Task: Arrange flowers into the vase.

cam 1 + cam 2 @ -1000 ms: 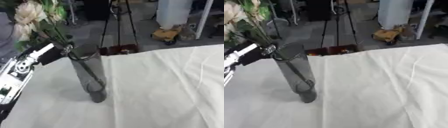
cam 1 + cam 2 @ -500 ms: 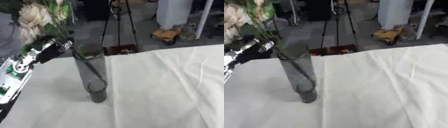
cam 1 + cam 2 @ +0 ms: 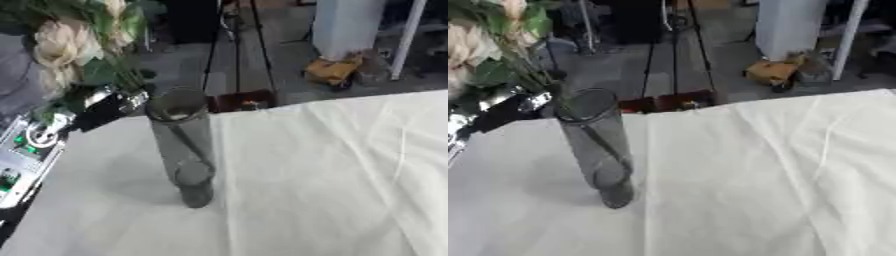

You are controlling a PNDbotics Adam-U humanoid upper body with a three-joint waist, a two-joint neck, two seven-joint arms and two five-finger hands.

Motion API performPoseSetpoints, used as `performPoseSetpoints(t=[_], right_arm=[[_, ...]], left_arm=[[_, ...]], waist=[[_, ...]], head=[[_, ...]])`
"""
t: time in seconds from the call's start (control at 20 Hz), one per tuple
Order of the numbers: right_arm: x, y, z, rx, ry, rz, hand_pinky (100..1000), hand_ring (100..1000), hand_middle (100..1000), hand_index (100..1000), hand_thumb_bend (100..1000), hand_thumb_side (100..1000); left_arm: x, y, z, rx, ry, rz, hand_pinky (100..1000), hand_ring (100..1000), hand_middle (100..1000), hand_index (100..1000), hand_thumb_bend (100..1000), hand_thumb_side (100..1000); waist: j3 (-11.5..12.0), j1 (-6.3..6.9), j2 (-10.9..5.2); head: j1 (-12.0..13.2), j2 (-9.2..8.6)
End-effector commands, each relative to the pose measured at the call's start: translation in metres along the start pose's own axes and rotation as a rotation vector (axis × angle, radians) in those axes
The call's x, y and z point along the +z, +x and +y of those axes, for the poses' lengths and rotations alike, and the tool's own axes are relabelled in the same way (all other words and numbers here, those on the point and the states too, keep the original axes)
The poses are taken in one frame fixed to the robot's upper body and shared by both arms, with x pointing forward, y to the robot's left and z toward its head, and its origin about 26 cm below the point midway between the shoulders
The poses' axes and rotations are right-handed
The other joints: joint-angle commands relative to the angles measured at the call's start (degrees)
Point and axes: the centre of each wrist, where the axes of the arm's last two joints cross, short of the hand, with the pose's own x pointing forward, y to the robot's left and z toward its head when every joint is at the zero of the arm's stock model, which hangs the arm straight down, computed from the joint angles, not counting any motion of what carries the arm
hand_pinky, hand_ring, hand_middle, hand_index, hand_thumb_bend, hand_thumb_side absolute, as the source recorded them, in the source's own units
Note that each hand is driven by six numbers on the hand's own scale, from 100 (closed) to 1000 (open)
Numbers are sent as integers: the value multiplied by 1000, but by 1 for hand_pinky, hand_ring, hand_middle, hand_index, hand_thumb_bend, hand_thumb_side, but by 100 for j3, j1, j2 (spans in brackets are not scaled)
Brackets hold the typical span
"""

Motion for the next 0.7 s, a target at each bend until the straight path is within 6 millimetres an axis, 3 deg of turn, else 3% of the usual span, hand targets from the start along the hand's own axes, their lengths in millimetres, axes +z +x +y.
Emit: performPoseSetpoints(t=[0.05, 0.2, 0.4, 0.7], right_arm=[[-8, 4, -4, 17, 2, -36, 898, 1000, 819, 897, 100, 1000], [-8, 4, -4, 17, 3, -35, 898, 1000, 819, 897, 100, 1000], [-7, 4, -4, 18, 3, -33, 898, 1000, 819, 898, 100, 1000], [-7, 4, -4, 19, 4, -31, 898, 1000, 819, 897, 100, 1000]], left_arm=[[8, -1, 19, -55, -35, 6, 863, 979, 1000, 1000, 227, 1000], [10, -4, 23, -57, -91, 6, 864, 981, 1000, 1000, 406, 1000], [14, -5, 30, -51, -88, 12, 855, 976, 1000, 1000, 551, 1000], [19, -8, 31, -30, -55, 13, 845, 968, 1000, 1000, 626, 1000]], waist=[[1, -36, -108], [4, -41, -107], [17, -43, -107], [22, -47, -97]], head=[[2, -55], [1, -64], [-4, -73], [-3, -85]])
